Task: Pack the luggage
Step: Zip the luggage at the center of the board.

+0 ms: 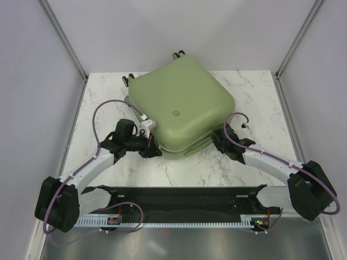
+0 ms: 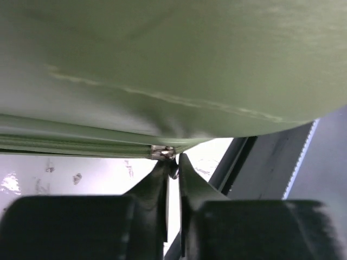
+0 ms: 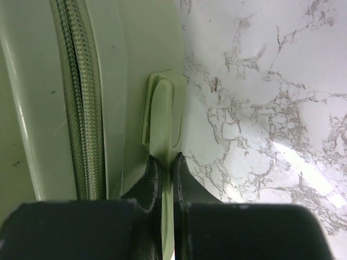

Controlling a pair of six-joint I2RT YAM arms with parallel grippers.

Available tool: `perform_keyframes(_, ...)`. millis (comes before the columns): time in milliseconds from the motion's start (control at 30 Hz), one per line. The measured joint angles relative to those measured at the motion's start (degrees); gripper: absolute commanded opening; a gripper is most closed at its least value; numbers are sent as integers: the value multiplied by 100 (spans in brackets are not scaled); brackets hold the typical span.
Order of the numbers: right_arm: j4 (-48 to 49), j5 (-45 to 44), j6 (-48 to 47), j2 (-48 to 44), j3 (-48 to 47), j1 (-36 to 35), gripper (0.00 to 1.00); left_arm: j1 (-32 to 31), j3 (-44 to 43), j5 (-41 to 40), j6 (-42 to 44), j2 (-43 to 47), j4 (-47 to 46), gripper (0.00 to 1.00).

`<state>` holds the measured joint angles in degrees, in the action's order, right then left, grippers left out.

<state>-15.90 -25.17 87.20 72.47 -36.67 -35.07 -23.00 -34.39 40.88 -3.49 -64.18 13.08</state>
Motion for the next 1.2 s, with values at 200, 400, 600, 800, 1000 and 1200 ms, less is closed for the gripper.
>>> perform_keyframes(200,0,-4,15,13,0,0,0,-66,4,-199,-24,33,13,2)
perform_keyframes(400,13,-188,68,42,-9,0,0,-686,4,-861,-24,289,114,2)
perform_keyframes(600,9,-520,44,74,-11,24,0,-1698,-256,-1419,-26,319,520,2)
perform_keyframes(800,4,-649,33,105,-13,26,0,-2146,-448,-1609,-26,299,699,2)
perform_keyframes(1000,-55,-688,35,212,-79,22,0,-2286,-544,-1718,-127,133,695,2)
perform_keyframes(1200,-42,-994,66,348,-136,28,0,-2778,-745,-2203,-291,-109,581,2)
